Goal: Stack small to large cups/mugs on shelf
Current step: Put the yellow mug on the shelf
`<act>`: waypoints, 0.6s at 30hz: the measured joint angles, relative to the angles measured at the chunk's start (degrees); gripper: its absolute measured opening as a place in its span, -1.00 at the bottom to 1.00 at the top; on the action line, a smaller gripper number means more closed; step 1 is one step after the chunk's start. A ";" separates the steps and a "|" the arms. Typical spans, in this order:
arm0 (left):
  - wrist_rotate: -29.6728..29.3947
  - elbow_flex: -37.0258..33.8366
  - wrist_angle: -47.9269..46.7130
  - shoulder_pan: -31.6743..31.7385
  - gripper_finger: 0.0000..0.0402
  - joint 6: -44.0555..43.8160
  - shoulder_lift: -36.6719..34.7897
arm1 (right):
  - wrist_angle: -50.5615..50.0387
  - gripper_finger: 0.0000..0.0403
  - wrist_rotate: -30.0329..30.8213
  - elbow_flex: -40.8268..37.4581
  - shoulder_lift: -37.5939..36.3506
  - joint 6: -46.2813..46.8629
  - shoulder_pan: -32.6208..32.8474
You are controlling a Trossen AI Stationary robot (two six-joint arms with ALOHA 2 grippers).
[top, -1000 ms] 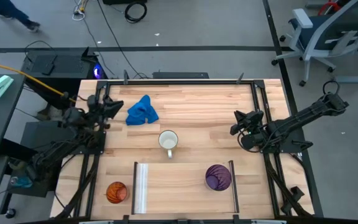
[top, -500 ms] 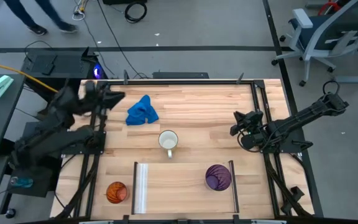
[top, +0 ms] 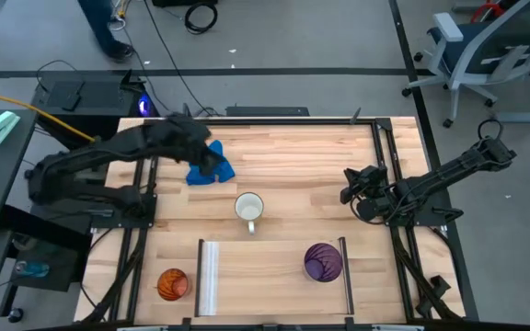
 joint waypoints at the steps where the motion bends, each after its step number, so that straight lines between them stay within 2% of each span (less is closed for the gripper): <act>1: -1.08 1.38 -1.41 -1.39 -0.75 -0.09 1.85 | -0.02 -0.73 -0.36 0.00 0.00 -0.02 -0.02; 6: -4.97 7.56 -8.48 -7.97 -0.75 0.16 10.50 | 0.00 -0.73 -0.55 0.00 0.00 -0.62 0.00; 9: -5.74 9.73 -8.87 -11.01 -0.75 0.33 14.55 | 0.00 -0.73 -0.97 0.00 0.00 -0.87 -0.02; 18: -5.87 13.48 -14.82 -14.45 -0.71 9.24 24.43 | 0.00 -0.73 -3.18 0.02 0.01 -1.09 -0.02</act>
